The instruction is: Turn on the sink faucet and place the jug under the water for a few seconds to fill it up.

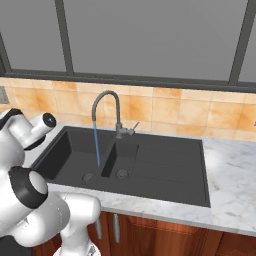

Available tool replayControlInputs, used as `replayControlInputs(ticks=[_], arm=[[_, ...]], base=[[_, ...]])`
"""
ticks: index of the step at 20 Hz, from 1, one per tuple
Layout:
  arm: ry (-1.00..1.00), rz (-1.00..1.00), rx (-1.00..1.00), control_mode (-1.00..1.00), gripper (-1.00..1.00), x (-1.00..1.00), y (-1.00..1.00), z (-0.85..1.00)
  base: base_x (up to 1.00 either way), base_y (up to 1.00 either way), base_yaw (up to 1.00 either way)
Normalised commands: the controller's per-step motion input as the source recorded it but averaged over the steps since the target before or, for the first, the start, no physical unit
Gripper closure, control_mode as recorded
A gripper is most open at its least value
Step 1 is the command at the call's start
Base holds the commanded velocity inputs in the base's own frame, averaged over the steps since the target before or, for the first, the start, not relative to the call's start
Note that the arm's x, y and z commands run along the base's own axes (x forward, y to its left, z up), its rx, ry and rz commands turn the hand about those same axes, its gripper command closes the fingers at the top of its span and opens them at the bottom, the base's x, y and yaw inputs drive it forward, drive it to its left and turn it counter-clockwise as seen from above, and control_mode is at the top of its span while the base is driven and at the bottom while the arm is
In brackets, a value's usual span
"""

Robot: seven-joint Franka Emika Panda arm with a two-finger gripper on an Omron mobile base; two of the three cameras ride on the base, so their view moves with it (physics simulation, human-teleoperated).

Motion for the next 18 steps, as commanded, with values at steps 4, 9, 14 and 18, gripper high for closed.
replayControlInputs(ticks=[4,9,14,18], arm=[[0.0,0.0,0.0,-1.0,-1.0,0.21,0.26,-0.22],[0.0,0.0,0.0,-1.0,-1.0,0.26,0.17,-0.24],[0.0,0.0,0.0,-1.0,-1.0,0.32,0.17,-0.25],[0.0,0.0,0.0,-1.0,-1.0,0.32,0.26,-0.21]], base=[[0.0,0.0,0.0],[0.0,0.0,0.0],[0.0,0.0,0.0],[0.0,0.0,0.0]])
